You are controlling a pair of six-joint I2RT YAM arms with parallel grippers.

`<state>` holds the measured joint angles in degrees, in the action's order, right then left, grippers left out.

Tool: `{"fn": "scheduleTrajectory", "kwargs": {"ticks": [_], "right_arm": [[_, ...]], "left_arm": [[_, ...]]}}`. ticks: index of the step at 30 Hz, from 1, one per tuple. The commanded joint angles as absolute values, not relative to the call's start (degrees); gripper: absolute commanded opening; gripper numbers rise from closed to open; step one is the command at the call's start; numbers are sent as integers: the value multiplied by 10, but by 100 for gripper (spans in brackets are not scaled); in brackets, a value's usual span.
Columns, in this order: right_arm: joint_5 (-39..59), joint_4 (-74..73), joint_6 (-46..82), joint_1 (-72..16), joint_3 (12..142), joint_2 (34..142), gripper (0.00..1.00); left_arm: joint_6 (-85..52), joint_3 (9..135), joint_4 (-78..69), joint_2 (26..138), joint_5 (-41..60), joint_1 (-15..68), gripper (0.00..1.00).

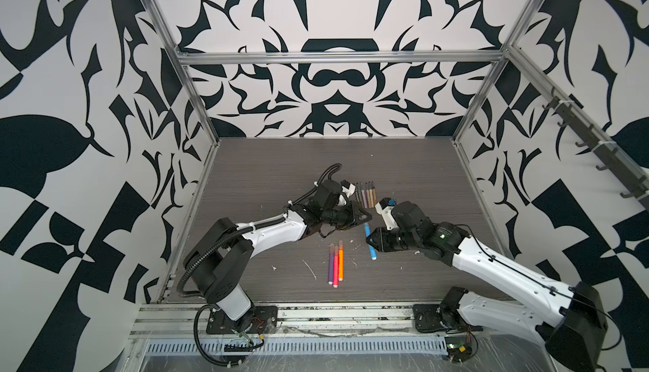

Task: Open the pen caps
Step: 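Pull the blue marker from the cap with the right gripper while the left withdraws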

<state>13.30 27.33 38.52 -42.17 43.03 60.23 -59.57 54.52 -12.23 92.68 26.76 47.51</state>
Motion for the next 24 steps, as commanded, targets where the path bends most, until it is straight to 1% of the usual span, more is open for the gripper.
{"fn": "scheduleTrajectory", "kwargs": {"ticks": [1,5,6,7,8,11,12,15,17,19,21,24], "right_arm": [[146,253,376,-416,441,609,31],[157,242,377,-412,432,612,30],[160,241,378,-411,431,612,24],[162,239,379,-411,429,612,10],[165,237,380,-411,427,611,0],[172,243,388,-411,408,601,0],[180,235,402,-413,392,592,0],[197,178,474,-437,311,543,0],[185,163,512,-464,269,505,0],[178,164,533,-478,242,468,0],[177,184,535,-477,238,440,0],[160,229,504,-460,256,419,0]], "left_arm": [[-594,555,-134,906,271,478,0],[-597,560,-137,907,276,478,0],[-597,562,-139,908,278,478,0],[-597,563,-138,909,280,478,0],[-593,564,-135,910,277,477,0],[-567,581,-110,919,278,459,0],[-551,595,-95,924,280,441,0],[-469,672,7,946,287,355,0],[-417,728,70,964,263,295,0],[-415,768,85,987,280,248,0],[-433,780,66,1000,310,233,0],[-428,764,63,998,302,235,0]]}}
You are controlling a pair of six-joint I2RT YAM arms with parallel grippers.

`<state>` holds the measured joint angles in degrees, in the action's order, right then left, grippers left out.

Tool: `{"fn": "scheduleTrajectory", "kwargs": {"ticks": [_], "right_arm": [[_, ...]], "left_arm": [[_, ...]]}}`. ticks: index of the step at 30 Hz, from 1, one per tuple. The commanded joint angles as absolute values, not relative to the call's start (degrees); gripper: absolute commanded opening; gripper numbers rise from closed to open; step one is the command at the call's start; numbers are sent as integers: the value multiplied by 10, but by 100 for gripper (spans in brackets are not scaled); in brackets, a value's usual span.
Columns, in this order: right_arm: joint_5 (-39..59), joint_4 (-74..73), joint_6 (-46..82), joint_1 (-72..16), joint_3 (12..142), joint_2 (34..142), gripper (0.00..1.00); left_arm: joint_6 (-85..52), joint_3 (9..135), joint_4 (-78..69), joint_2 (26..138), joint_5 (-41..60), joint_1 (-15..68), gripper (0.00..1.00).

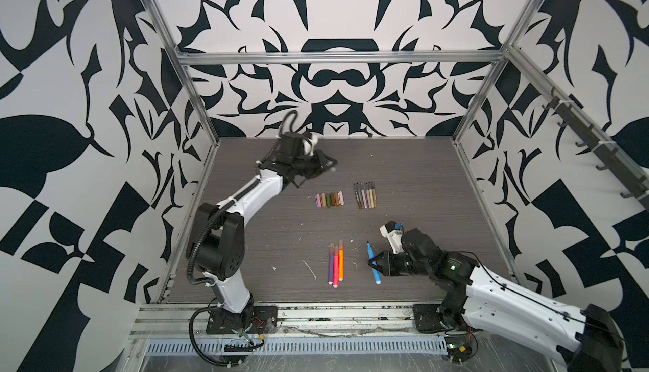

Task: Open the pen caps
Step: 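Pull the blue marker from the cap with the right gripper while the left withdraws, then lower the blue marker to the table with the right while the left lowers the cap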

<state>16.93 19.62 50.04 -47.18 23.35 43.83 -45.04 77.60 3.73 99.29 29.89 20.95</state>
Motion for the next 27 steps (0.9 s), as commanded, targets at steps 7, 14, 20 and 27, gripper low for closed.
{"fn": "scheduleTrajectory", "kwargs": {"ticks": [7,14,20,27], "right_arm": [[201,258,399,-350,321,527,0],[72,347,255,-281,450,679,0],[75,320,211,-226,499,785,0],[102,290,203,-206,515,857,0]], "left_arm": [[-369,676,130,957,263,234,0],[-309,598,217,907,188,234,0],[-280,586,274,910,146,234,0],[-280,576,277,922,158,237,0]]}}
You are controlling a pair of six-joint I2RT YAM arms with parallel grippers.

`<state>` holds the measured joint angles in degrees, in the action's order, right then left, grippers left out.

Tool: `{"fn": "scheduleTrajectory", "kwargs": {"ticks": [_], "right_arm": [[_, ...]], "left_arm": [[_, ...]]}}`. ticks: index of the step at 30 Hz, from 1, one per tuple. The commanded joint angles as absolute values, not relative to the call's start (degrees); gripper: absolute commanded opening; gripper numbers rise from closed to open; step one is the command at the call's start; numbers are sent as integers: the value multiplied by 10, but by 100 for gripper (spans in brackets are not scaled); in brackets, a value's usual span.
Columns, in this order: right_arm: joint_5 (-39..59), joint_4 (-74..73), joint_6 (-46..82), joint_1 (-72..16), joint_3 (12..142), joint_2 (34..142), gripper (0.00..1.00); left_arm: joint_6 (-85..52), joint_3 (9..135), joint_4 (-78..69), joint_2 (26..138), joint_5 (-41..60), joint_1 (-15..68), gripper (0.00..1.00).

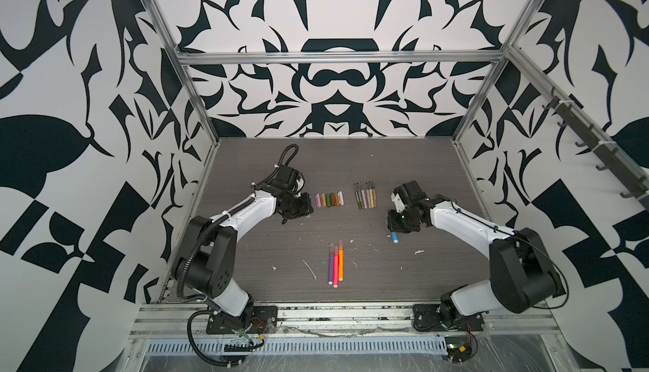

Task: Open the pen caps
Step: 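Lower the blue marker to the table with the right while the left lowers the cap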

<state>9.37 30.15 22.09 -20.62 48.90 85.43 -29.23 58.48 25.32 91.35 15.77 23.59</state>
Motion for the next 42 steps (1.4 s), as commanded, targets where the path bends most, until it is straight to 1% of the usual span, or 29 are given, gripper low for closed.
{"fn": "scheduleTrajectory", "kwargs": {"ticks": [1,6,11,17,24,26,30,38,40,42], "right_arm": [[109,285,205,-206,513,860,0],[138,255,221,-207,490,860,0],[149,240,226,-207,476,869,0],[125,246,218,-207,475,879,0],[106,252,211,-207,473,885,6],[105,253,209,-207,473,887,9],[107,252,206,-207,472,891,21],[106,253,205,-207,474,890,26],[105,256,205,-207,475,891,30],[105,256,204,-207,476,892,36]], "left_arm": [[-283,576,273,926,163,241,0],[-293,578,255,955,172,266,0],[-301,576,238,993,184,270,0],[-307,572,231,1009,189,275,0],[-307,580,240,1030,191,284,0],[-305,584,244,1033,189,287,2],[-303,593,254,1039,186,292,3],[-303,596,262,1043,183,294,3],[-303,598,264,1043,183,294,4],[-302,600,267,1043,180,294,4]]}}
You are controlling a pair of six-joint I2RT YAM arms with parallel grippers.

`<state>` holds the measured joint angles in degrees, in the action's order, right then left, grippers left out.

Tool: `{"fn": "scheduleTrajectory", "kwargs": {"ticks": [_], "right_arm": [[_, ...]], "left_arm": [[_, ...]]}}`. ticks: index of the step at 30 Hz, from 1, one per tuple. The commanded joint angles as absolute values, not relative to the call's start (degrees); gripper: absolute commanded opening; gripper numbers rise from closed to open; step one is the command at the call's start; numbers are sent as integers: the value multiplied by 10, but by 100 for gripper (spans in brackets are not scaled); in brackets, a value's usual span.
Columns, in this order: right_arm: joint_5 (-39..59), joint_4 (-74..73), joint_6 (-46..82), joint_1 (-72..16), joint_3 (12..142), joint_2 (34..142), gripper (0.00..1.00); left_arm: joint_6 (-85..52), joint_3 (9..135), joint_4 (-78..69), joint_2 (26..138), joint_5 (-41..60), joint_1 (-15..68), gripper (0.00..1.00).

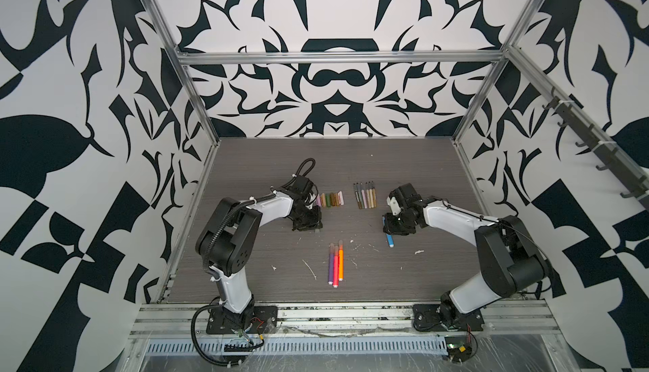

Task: Open the pen caps
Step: 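Lower the blue marker to the table with the right while the left lowers the cap, then open both grippers to release the blue marker and the clear cap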

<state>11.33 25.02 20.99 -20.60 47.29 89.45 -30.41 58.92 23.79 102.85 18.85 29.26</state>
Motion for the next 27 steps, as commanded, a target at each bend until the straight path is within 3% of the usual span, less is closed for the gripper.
{"fn": "scheduleTrajectory", "kwargs": {"ticks": [1,4,11,19,27], "right_arm": [[106,257,204,-207,476,891,39],[104,258,203,-207,475,885,43],[105,262,205,-207,475,873,43],[107,263,208,-207,472,872,43],[107,273,213,-207,468,843,43]], "left_arm": [[-302,600,267,1042,179,294,4],[-302,601,269,1042,180,294,5],[-300,602,275,1043,177,295,8],[-300,606,279,1042,173,299,29],[-299,612,286,1042,171,300,32]]}}
